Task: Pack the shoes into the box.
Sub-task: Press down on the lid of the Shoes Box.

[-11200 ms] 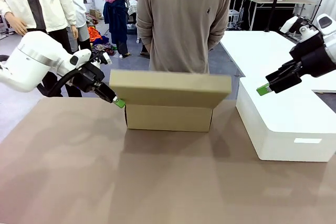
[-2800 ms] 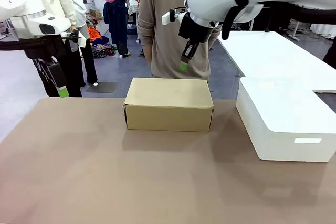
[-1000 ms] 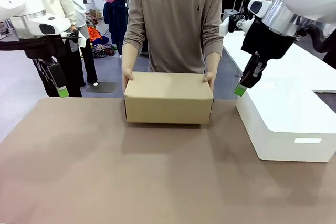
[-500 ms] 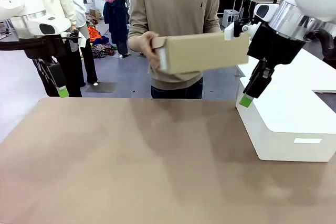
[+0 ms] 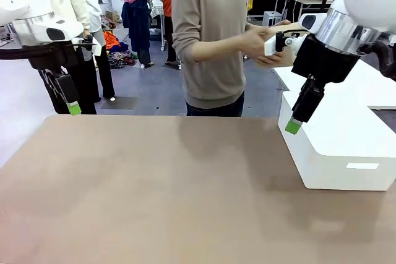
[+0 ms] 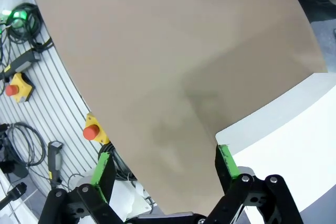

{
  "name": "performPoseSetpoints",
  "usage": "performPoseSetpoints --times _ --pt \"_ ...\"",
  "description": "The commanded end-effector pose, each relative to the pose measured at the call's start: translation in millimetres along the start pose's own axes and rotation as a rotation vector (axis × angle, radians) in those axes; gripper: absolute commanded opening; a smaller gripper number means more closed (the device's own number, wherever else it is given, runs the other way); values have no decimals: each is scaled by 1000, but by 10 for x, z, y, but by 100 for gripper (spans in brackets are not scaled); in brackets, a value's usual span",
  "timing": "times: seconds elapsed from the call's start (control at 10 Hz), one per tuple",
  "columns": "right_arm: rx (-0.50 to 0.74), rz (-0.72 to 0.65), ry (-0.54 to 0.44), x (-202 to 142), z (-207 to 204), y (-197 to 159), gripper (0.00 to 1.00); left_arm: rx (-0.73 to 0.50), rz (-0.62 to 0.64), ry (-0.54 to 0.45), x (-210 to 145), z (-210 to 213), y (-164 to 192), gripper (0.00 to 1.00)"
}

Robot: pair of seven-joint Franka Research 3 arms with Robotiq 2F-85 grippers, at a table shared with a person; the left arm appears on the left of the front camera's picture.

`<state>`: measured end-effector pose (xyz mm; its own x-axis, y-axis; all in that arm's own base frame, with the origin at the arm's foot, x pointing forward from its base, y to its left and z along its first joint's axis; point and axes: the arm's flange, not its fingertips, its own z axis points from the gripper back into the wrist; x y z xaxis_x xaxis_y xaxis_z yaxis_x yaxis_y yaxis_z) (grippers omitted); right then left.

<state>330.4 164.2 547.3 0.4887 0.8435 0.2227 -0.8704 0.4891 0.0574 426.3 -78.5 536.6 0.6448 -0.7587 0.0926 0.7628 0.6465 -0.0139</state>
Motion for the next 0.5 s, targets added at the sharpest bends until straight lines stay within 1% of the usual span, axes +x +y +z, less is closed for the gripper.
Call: performPoseSetpoints --times 0.0,0.1,0.4 --pt "-17 -28 -18 21 -27 -5 100 11 -9 7 -37 12 10 100" --pt "0 0 0 0 0 0 100 11 -9 7 -37 12 10 100" --pt "0 0 0 0 0 0 100 11 -9 7 -37 12 10 100"
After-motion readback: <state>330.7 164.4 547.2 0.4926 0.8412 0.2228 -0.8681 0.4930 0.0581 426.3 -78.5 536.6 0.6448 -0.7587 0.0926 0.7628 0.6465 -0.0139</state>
